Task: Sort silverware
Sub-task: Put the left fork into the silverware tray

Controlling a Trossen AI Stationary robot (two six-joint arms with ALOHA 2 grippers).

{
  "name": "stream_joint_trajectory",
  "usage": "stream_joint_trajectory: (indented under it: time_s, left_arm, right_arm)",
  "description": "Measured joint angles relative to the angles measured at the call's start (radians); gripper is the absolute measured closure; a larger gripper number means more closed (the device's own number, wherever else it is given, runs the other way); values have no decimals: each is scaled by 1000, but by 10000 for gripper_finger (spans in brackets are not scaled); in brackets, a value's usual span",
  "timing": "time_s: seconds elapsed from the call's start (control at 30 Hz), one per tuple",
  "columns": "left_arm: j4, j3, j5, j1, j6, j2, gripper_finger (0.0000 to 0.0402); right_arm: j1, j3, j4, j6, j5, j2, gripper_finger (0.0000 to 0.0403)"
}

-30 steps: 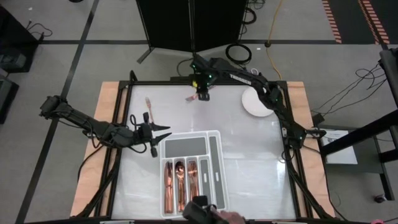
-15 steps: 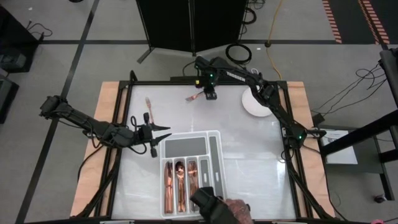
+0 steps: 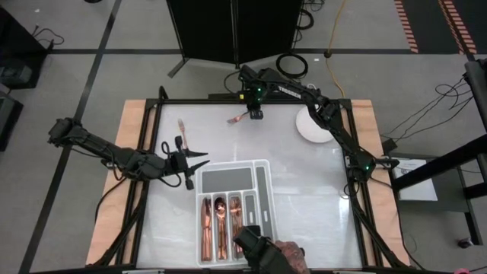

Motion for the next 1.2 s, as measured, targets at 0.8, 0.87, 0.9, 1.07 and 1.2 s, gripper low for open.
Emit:
stream_joint_trajectory:
  time_s: [0.8,0.87,0.9,1.07,1.2]
  left_arm:
    - [-93,-158,1,139,-59,-336,288]
    - [-131,-157,-151,163,-205,-357,288]
    - [-167,-151,-237,176,-313,-363,288]
    - [-469,-80,-309,262,-726,-344,288]
    - [-599,-37,-235,399,-867,-247,288]
  right_arm:
    - [48,4,-5,11,108,-11,223]
    - [52,4,-3,50,162,-19,222]
    - [54,4,-1,75,175,-27,223]
    - [68,6,-34,207,186,-78,226]
    - [93,5,-69,251,183,-127,225]
